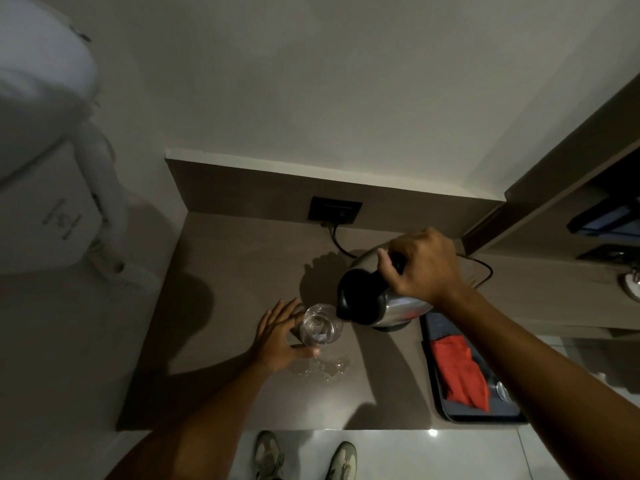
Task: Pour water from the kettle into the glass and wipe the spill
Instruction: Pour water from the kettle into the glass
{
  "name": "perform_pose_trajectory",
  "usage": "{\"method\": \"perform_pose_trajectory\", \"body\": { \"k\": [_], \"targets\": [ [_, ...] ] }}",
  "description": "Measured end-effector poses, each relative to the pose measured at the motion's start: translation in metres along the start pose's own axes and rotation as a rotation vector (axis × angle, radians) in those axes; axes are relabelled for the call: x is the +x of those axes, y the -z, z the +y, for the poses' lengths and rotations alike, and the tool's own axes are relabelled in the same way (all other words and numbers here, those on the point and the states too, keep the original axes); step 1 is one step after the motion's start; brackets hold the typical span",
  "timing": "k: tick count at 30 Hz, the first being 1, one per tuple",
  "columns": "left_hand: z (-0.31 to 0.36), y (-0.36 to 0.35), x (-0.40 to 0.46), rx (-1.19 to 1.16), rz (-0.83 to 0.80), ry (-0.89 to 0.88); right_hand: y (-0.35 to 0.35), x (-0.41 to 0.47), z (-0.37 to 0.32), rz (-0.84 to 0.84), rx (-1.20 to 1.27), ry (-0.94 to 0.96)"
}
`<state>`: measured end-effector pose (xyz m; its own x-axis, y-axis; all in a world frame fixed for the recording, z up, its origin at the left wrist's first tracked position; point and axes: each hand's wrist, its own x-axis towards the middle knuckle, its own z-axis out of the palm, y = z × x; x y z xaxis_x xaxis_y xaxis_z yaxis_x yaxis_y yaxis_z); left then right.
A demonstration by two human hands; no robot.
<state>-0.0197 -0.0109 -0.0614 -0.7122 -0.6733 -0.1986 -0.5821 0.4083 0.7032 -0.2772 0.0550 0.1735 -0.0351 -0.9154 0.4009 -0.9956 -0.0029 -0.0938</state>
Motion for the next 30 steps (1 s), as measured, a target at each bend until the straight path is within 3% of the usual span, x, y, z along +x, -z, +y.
{"method": "perform_pose_trajectory", "body": {
  "k": [21, 30],
  "targets": [
    [0.001, 0.001, -0.002, 0.025, 0.006, 0.011, 0.005, 0.015, -0.033, -0.081, -0.225, 0.132],
    [0.000, 0.000, 0.000, 0.040, -0.009, 0.022, 0.019, 0.027, -0.039, -0.193, -0.253, 0.146]
  ]
}}
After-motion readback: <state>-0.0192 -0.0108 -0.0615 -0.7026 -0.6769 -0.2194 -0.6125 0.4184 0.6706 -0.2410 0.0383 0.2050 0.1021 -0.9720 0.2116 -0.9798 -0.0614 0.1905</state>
